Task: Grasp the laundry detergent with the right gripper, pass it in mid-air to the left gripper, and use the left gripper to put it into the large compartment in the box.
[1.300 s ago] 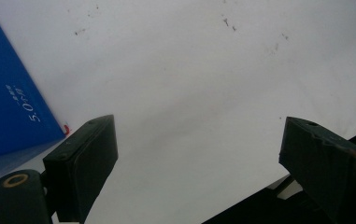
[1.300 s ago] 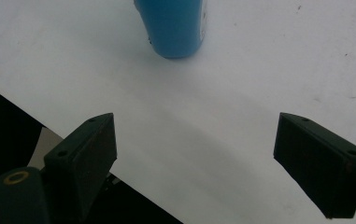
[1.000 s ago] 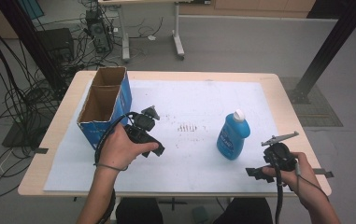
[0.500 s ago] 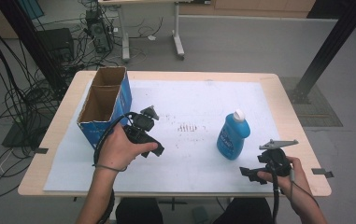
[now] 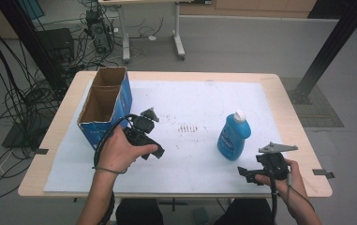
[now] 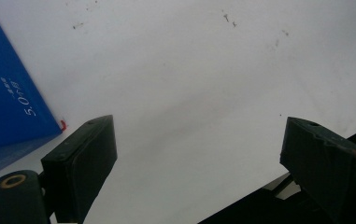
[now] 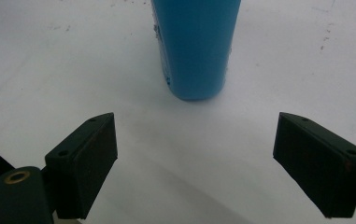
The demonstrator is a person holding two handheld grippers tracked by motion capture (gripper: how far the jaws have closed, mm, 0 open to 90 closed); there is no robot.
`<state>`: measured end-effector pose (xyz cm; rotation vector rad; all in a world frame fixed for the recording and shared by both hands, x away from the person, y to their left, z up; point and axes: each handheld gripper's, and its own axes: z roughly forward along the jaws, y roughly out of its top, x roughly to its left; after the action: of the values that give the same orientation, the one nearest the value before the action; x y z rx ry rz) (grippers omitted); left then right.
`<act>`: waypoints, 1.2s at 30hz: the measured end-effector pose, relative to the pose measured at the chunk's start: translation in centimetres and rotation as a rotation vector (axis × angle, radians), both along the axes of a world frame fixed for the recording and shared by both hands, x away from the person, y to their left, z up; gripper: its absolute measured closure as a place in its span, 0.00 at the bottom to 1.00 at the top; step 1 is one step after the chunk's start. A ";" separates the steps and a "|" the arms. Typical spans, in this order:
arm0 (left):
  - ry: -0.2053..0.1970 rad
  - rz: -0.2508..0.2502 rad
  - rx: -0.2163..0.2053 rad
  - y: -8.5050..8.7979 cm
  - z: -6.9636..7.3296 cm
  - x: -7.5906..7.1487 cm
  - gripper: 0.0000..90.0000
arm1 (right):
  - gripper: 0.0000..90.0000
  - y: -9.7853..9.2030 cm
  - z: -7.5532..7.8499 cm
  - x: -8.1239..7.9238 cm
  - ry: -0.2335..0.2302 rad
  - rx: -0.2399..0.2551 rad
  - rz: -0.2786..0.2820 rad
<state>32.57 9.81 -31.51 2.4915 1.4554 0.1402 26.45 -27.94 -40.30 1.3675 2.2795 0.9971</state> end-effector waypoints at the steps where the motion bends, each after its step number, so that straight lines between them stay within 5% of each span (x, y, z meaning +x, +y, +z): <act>1: 0.002 -0.003 0.002 0.0 0.0 0.0 0.12 | 0.15 0.0 -0.1 0.0 -0.009 0.003 0.001; 9: 0.001 0.002 -0.005 0.1 0.0 -0.1 0.12 | 0.13 0.3 -0.8 0.0 -0.117 0.031 0.002; 20: 0.008 -0.002 -0.007 0.0 -0.1 -0.2 0.12 | 0.13 0.6 -2.7 0.3 -0.197 0.048 -0.006; 26: 0.010 -0.001 -0.008 0.0 -0.1 -0.3 0.12 | 0.13 0.2 -3.1 0.4 -0.278 0.112 -0.022; 36: 0.010 -0.002 -0.007 0.0 -0.1 -0.4 0.12 | 0.12 0.0 -3.7 0.5 -0.325 0.171 -0.020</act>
<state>32.16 9.85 -31.60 2.4912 1.4554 0.1216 26.99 -27.93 -43.96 1.1851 1.9752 1.3262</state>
